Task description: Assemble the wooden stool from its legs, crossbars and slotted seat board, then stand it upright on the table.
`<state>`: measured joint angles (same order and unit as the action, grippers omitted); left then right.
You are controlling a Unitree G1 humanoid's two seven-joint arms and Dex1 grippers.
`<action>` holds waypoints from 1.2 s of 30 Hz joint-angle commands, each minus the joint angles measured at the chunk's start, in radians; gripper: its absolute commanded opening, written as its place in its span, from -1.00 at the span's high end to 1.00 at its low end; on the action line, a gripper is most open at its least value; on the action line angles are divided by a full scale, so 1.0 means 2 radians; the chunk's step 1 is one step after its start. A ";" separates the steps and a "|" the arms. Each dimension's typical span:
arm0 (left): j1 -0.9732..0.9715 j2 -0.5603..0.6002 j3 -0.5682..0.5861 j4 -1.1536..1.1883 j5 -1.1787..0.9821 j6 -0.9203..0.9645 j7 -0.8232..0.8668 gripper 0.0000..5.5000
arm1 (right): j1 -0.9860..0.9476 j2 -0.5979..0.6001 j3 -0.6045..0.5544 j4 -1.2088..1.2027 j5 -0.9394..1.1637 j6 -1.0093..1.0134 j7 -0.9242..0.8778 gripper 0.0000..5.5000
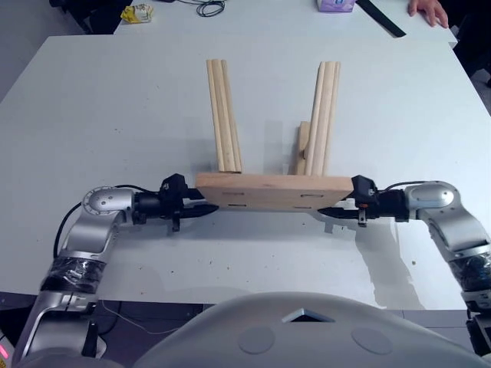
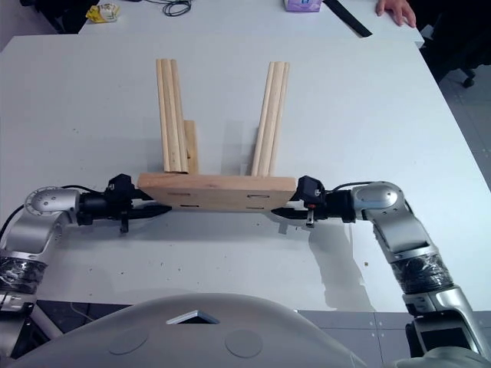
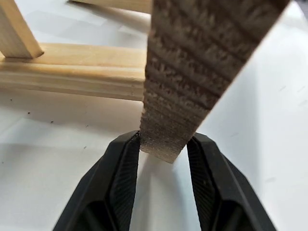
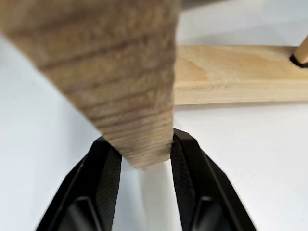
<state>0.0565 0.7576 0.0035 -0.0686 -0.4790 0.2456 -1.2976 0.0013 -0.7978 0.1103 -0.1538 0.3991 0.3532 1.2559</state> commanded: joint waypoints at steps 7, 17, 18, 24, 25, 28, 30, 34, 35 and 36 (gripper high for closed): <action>0.006 0.024 0.143 -0.214 -0.398 0.261 0.169 0.46 | -0.104 -0.016 -0.157 -0.151 0.464 0.302 -0.202 0.48; 0.041 0.015 0.162 -0.270 -0.671 0.216 0.393 0.46 | -0.136 -0.048 -0.152 -0.124 0.776 0.208 -0.459 0.48; 0.043 0.009 0.161 -0.274 -0.692 0.203 0.419 0.46 | -0.135 -0.035 -0.156 -0.127 0.783 0.198 -0.483 0.48; 0.029 -0.078 0.151 -0.303 -0.746 0.111 0.591 0.46 | -0.139 0.072 -0.174 -0.157 0.787 0.135 -0.637 0.48; 0.025 -0.095 0.149 -0.310 -0.746 0.097 0.616 0.46 | -0.141 0.092 -0.175 -0.164 0.787 0.121 -0.673 0.48; -0.008 -0.138 0.145 -0.334 -0.746 0.048 0.688 0.46 | -0.147 0.149 -0.175 -0.180 0.786 0.077 -0.771 0.48; -0.042 -0.160 0.146 -0.340 -0.746 0.020 0.736 0.46 | -0.150 0.180 -0.174 -0.191 0.786 0.052 -0.822 0.48; -0.091 -0.191 0.154 -0.343 -0.746 -0.039 0.853 0.48 | -0.147 0.231 -0.174 -0.215 0.786 0.006 -0.916 0.48; -0.099 -0.199 0.157 -0.344 -0.745 -0.053 0.880 0.49 | -0.142 0.239 -0.173 -0.219 0.786 -0.002 -0.939 0.48; -0.107 -0.204 0.158 -0.344 -0.743 -0.062 0.905 0.50 | -0.137 0.247 -0.174 -0.225 0.786 -0.011 -0.964 0.48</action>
<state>-0.0676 0.3861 0.2671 -0.7052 -1.9524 0.2665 0.3818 -0.2732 -0.3402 -0.1649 -0.5760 1.9793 0.4632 -0.5048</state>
